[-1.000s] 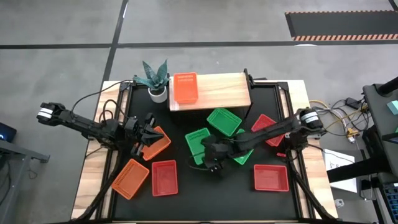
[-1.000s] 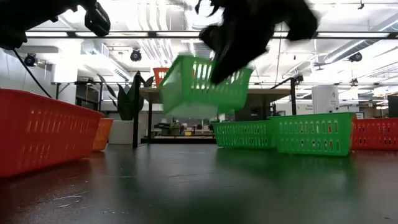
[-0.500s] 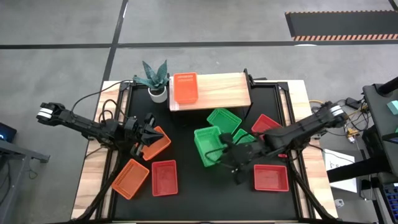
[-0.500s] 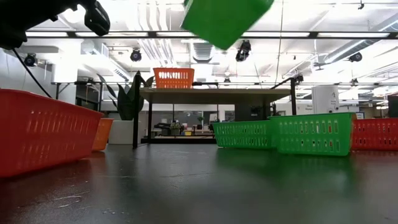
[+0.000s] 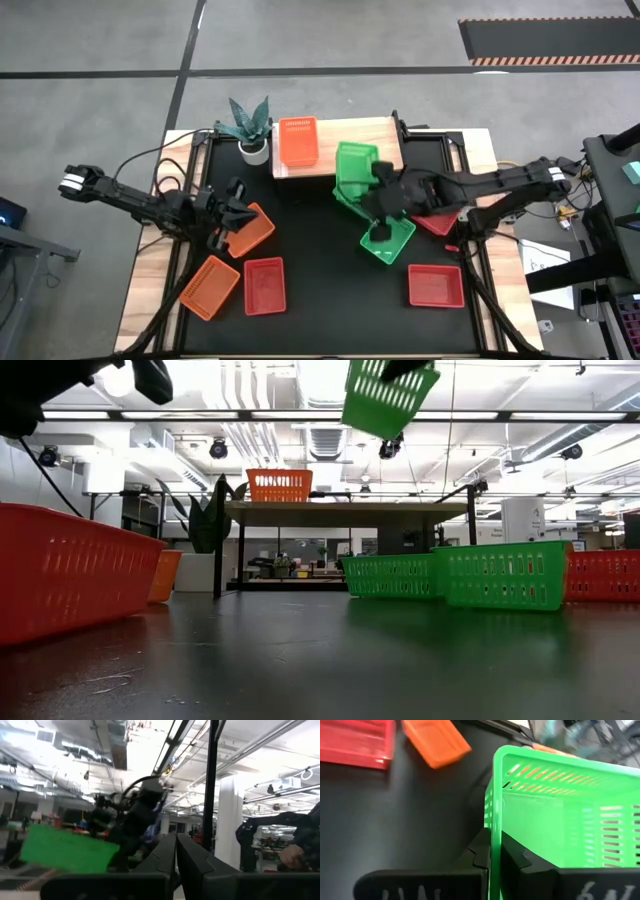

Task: Stack baskets on shelf by color
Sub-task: Put the top left green bin on the shelf

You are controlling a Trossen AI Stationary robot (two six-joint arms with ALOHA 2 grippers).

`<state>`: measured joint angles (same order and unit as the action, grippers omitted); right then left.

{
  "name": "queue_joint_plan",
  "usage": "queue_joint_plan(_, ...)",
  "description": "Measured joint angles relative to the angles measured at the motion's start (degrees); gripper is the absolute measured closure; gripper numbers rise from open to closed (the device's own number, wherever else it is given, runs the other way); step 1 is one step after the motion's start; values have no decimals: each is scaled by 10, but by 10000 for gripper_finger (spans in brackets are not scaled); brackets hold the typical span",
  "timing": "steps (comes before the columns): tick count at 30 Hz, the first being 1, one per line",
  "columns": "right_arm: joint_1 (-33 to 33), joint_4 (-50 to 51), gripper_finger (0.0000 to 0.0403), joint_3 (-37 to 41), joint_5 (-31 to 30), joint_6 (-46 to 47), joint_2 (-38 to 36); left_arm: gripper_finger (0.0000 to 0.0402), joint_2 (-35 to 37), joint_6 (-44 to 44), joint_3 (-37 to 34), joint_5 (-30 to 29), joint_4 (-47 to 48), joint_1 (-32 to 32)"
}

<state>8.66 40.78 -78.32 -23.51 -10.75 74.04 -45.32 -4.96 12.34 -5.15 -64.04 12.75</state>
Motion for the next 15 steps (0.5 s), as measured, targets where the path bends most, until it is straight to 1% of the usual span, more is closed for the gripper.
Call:
queue_joint_plan(2, -34, 0, 394, 0, 20, -13, 5, 402, 3, 8, 0, -2, -3, 0)
queue_joint_plan(10, -165, -11, 394, 0, 143, -70, 33, 402, 4, 9, -2, -3, -1, 0)
queue_joint_plan(12, -190, -21, 394, 0, 169, -79, 43, 402, 4, 12, -3, -3, 1, 0)
queue_joint_plan(15, -216, -32, 394, 0, 190, -98, 58, 402, 4, 15, -3, -3, 0, 0)
